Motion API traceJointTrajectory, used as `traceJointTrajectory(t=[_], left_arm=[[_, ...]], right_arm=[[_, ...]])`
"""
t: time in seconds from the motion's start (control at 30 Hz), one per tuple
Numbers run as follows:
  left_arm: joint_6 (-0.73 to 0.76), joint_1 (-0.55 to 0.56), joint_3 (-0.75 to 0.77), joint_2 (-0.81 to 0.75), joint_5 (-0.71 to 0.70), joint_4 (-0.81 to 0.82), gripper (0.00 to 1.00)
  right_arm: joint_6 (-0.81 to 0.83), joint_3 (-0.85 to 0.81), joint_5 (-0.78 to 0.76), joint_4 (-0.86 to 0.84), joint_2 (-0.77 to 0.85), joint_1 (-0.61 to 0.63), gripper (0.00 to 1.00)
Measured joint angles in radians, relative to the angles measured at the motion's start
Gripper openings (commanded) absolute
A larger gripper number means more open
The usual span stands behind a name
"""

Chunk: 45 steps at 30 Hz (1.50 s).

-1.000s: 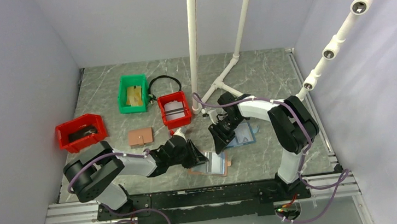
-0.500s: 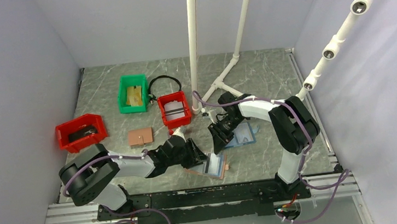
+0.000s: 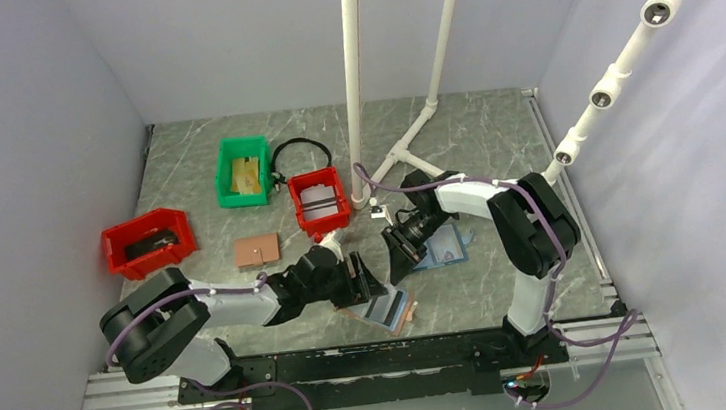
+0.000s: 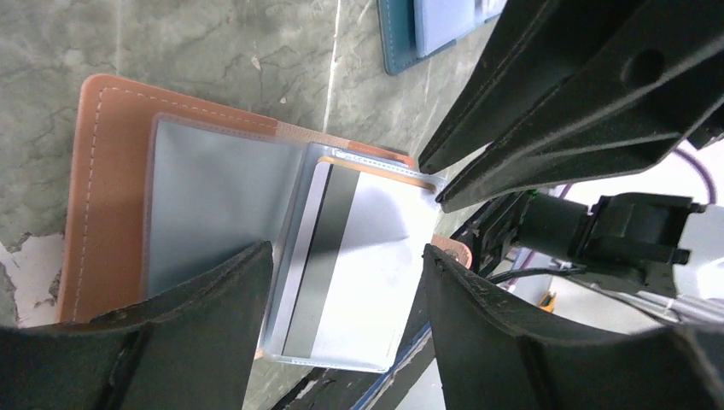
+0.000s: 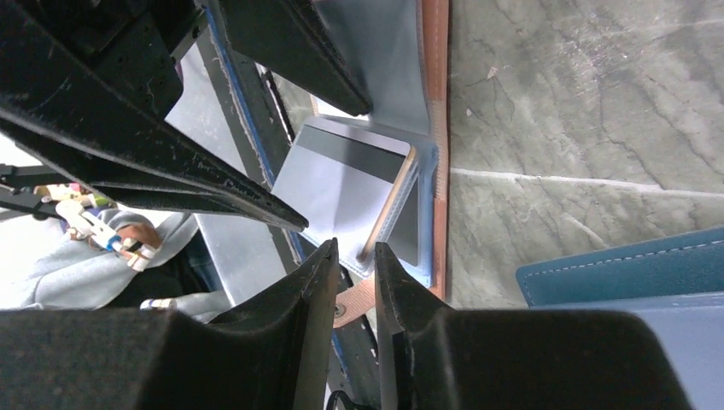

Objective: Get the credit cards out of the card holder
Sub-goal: Remove the credit card from the card holder.

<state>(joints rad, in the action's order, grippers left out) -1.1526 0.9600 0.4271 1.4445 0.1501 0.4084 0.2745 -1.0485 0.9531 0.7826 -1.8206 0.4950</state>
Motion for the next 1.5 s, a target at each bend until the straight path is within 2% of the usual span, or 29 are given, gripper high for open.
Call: traceJointTrajectory(t=[0.5, 0.97, 1.07, 1.17, 1.3, 1.5], left_arm=[[0.196, 0.004, 0.071, -0.036, 0.063, -0.175, 0.79], [0.278, 0.056, 0.171, -0.025, 0.043, -0.327, 0.81], [0.282, 0.060, 0.192, -0.021, 0.023, -0.375, 0.76], [0.284, 0.061, 0.216, -0.012, 0.000, -0.422, 0.61], [0.283, 0.061, 0.232, -0.005, -0.034, -0.463, 0.46], [0.271, 0.062, 0.244, -0.021, -0.074, -0.501, 0.36]], right_arm=[[0.024, -0.021, 0.110, 0.042, -0.070, -0.001, 0.26], [0.063, -0.036, 0.180, 0.091, -0.105, -0.001, 0.27], [0.072, -0.039, 0.191, 0.103, -0.117, -0.001, 0.27], [0.082, -0.043, 0.206, 0.114, -0.118, -0.001, 0.27], [0.086, -0.050, 0.216, 0.119, -0.118, -0.001, 0.27], [0.094, -0.051, 0.220, 0.129, -0.117, -0.001, 0.36]])
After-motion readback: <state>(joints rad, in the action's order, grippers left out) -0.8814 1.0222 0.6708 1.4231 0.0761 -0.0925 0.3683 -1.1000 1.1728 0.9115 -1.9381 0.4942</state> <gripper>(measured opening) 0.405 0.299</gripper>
